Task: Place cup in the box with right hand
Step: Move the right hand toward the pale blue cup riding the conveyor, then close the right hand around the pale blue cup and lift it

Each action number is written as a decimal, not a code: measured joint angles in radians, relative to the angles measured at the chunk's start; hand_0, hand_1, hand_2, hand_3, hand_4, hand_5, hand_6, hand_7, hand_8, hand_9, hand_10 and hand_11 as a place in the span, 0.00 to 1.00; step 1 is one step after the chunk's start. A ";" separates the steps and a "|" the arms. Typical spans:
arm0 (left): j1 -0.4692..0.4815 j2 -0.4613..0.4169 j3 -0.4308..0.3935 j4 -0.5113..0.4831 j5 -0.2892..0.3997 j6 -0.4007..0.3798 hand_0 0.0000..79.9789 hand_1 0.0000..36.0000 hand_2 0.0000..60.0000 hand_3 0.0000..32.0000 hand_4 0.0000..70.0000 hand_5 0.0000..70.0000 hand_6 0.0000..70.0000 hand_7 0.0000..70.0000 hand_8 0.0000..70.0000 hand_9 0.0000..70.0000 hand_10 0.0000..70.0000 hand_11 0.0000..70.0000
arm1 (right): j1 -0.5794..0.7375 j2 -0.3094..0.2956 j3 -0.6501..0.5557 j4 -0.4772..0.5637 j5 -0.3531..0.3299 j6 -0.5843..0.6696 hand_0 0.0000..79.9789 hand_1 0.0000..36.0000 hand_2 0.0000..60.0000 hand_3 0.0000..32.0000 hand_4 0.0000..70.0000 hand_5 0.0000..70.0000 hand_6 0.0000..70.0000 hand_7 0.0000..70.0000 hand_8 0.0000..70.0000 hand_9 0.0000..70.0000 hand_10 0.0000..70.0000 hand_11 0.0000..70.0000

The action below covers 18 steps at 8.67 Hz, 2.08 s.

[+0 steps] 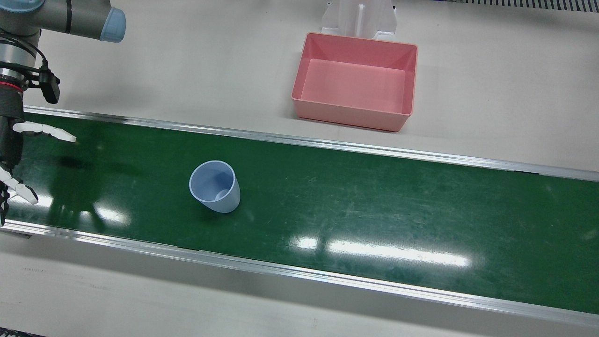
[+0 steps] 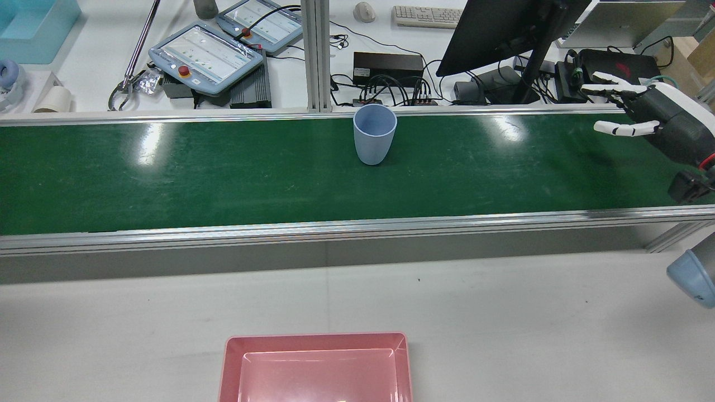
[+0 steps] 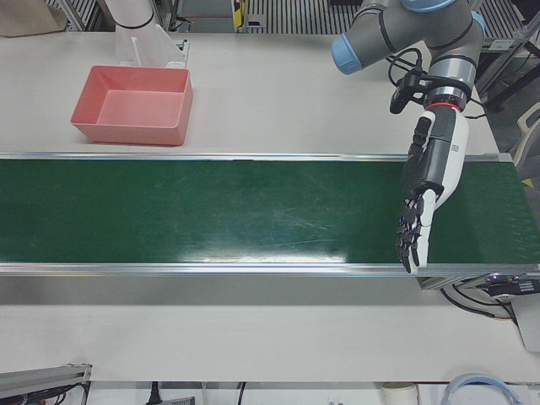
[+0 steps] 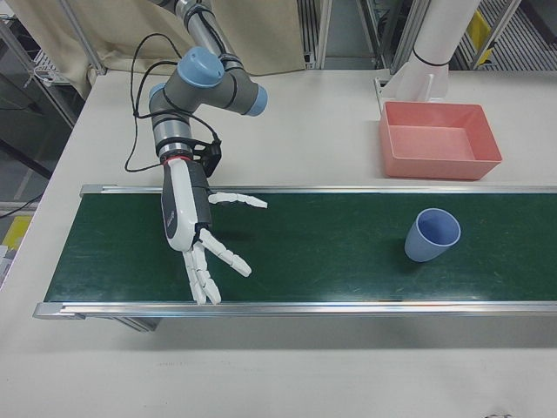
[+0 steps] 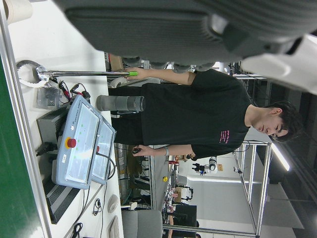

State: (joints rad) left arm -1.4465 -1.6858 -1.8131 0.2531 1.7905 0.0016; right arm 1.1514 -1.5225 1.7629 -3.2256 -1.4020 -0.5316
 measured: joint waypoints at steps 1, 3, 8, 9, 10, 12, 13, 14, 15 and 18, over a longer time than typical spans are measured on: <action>0.000 0.000 0.000 0.000 0.000 0.000 0.00 0.00 0.00 0.00 0.00 0.00 0.00 0.00 0.00 0.00 0.00 0.00 | -0.014 0.006 0.001 0.000 0.002 0.001 0.61 0.43 0.25 0.11 0.18 0.07 0.05 0.23 0.03 0.09 0.04 0.08; 0.000 0.000 -0.001 0.000 0.000 0.000 0.00 0.00 0.00 0.00 0.00 0.00 0.00 0.00 0.00 0.00 0.00 0.00 | -0.042 0.018 0.003 -0.001 0.005 0.000 0.61 0.45 0.31 0.10 0.16 0.07 0.05 0.23 0.03 0.09 0.04 0.08; 0.000 0.000 -0.001 0.000 0.000 0.000 0.00 0.00 0.00 0.00 0.00 0.00 0.00 0.00 0.00 0.00 0.00 0.00 | -0.097 0.025 0.010 -0.005 0.043 0.000 0.61 0.37 0.15 0.11 0.22 0.07 0.05 0.23 0.02 0.09 0.04 0.08; 0.000 0.000 0.000 0.000 0.001 0.000 0.00 0.00 0.00 0.00 0.00 0.00 0.00 0.00 0.00 0.00 0.00 0.00 | -0.103 0.026 0.010 -0.005 0.045 0.000 0.61 0.40 0.23 0.04 0.24 0.07 0.06 0.24 0.03 0.09 0.05 0.09; 0.000 0.000 0.000 0.000 0.001 0.000 0.00 0.00 0.00 0.00 0.00 0.00 0.00 0.00 0.00 0.00 0.00 0.00 | -0.108 0.026 0.009 -0.005 0.045 0.000 0.61 0.35 0.21 0.00 0.39 0.07 0.13 0.49 0.08 0.20 0.10 0.16; 0.000 0.000 0.000 0.000 0.000 0.000 0.00 0.00 0.00 0.00 0.00 0.00 0.00 0.00 0.00 0.00 0.00 0.00 | -0.112 0.027 0.006 -0.005 0.044 0.003 0.52 0.22 0.52 0.00 0.57 0.13 0.48 1.00 0.74 1.00 0.46 0.65; 0.000 0.000 0.000 0.000 0.000 0.000 0.00 0.00 0.00 0.00 0.00 0.00 0.00 0.00 0.00 0.00 0.00 0.00 | -0.113 0.027 0.003 -0.005 0.044 0.005 0.51 0.20 0.55 0.00 0.60 0.14 0.53 1.00 0.84 1.00 0.54 0.75; 0.000 0.000 0.000 0.000 0.000 0.000 0.00 0.00 0.00 0.00 0.00 0.00 0.00 0.00 0.00 0.00 0.00 0.00 | -0.113 0.027 0.001 -0.005 0.045 0.008 0.54 0.21 0.52 0.00 0.55 0.14 0.52 1.00 0.81 1.00 0.52 0.73; 0.000 0.000 0.000 0.000 0.000 0.000 0.00 0.00 0.00 0.00 0.00 0.00 0.00 0.00 0.00 0.00 0.00 0.00 | -0.110 0.027 0.001 -0.006 0.045 0.011 0.57 0.18 0.40 0.00 0.56 0.14 0.50 1.00 0.78 1.00 0.48 0.68; 0.000 0.000 0.000 0.000 0.000 0.000 0.00 0.00 0.00 0.00 0.00 0.00 0.00 0.00 0.00 0.00 0.00 0.00 | -0.028 0.020 0.059 -0.012 0.040 0.023 0.57 0.23 0.43 0.00 0.53 0.13 0.44 1.00 0.69 1.00 0.40 0.58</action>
State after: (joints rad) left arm -1.4465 -1.6858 -1.8132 0.2531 1.7906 0.0015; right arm 1.1236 -1.5029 1.8217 -3.2372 -1.3621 -0.5085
